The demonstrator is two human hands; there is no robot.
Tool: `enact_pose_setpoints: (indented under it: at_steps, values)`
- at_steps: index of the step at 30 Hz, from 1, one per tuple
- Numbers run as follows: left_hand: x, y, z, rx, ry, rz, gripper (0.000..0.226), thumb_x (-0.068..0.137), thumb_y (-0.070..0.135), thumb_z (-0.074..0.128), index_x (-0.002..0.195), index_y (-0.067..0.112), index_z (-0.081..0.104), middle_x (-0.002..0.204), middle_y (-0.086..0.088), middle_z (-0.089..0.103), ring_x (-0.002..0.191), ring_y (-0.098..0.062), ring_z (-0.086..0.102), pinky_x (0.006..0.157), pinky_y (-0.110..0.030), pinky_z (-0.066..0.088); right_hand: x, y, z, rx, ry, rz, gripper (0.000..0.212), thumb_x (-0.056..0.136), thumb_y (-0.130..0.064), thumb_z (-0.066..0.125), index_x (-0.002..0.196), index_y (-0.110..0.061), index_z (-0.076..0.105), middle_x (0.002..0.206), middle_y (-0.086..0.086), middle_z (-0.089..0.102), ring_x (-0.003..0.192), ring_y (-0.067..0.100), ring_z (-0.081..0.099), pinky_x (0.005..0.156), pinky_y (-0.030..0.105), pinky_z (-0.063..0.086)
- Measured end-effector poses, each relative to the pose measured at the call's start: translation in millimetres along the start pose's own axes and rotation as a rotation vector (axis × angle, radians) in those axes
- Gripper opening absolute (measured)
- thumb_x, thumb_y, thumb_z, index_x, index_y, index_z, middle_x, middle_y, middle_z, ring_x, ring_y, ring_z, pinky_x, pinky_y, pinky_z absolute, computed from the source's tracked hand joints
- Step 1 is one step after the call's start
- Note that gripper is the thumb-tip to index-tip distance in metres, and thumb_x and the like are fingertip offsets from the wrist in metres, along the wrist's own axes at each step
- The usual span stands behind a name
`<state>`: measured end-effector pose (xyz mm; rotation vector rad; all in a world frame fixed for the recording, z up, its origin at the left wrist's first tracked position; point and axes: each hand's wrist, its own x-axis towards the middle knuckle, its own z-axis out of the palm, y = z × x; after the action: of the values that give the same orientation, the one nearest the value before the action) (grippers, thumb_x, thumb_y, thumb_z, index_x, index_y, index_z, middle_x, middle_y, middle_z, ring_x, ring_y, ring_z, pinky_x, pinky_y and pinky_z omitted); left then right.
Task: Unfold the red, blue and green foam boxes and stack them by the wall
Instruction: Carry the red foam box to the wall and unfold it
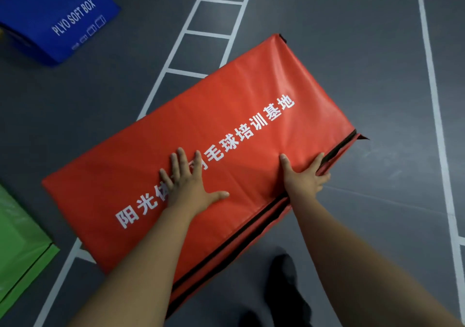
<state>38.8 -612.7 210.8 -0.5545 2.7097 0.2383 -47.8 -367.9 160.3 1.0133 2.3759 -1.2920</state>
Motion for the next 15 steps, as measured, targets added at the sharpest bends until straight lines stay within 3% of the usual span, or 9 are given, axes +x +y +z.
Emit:
enact_pose_setpoints:
  at_steps: [5, 15]
  values:
    - [24.0, -0.4, -3.3, 0.074, -0.127, 0.06, 0.145, 0.058, 0.092, 0.06, 0.158, 0.028, -0.021, 0.162, -0.014, -0.034, 0.15, -0.029, -0.032, 0.121, -0.065, -0.007, 0.1, -55.8, 52.3, -0.008, 0.055, -0.034, 0.116, 0.068, -0.084, 0.064, 0.156, -0.049, -0.003, 0.166, 0.018, 0.0, 0.148, 0.042, 0.022, 0.106, 0.057, 0.04]
    - [99.0, -37.5, -65.9, 0.013, -0.369, 0.03, 0.135, 0.065, 0.068, 0.081, 0.162, 0.033, -0.006, 0.168, -0.003, -0.023, 0.156, -0.022, -0.015, 0.123, -0.057, 0.019, 0.7, -130.3, 101.8, -0.138, 0.026, 0.018, 0.113, 0.076, -0.077, 0.064, 0.157, -0.044, -0.008, 0.165, 0.019, -0.001, 0.147, 0.04, 0.021, 0.1, 0.056, 0.046]
